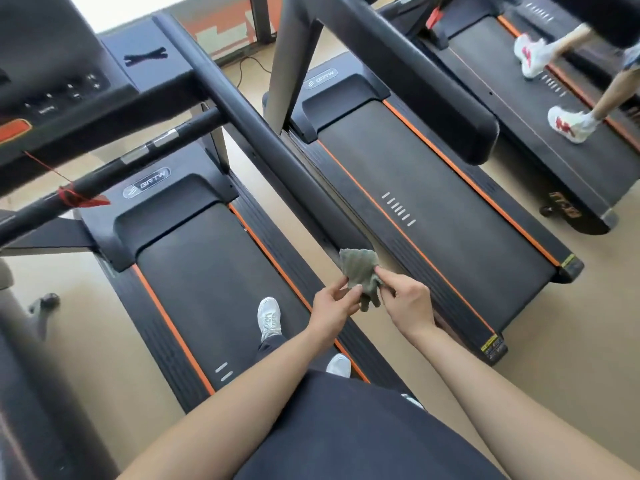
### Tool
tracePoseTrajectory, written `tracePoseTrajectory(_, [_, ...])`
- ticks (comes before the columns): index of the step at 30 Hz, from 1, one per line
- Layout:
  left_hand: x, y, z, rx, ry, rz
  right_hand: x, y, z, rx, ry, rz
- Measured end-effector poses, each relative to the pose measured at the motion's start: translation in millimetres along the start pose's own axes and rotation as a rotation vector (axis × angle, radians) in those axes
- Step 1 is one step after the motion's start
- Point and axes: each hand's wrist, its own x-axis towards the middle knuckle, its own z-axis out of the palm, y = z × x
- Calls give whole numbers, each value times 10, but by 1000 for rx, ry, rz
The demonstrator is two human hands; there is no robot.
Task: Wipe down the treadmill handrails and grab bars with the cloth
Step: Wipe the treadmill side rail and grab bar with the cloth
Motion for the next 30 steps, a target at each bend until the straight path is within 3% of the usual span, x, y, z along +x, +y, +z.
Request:
tracePoseTrajectory(4, [-19, 9, 32, -76, -27, -88, -132, -43, 46, 168, -174, 344])
tracePoseTrajectory(9, [6, -6, -84, 5, -56, -288, -314, -161, 67, 204, -426, 386])
tracePoseTrajectory(14, [-5, -75, -324, 13, -18, -425, -465, -286, -11, 378, -376, 382])
tracePoseTrajectory(17, [15, 10, -466, -86, 132, -494, -330, -367, -108, 345, -224, 364])
tracePoseTrajectory(21, [149, 191, -606, -259, 200, -569, 118, -498, -248, 284, -120, 309])
tracePoseTrajectory(30, [576, 516, -535, -351, 63, -546, 903, -902, -266, 196, -346, 456])
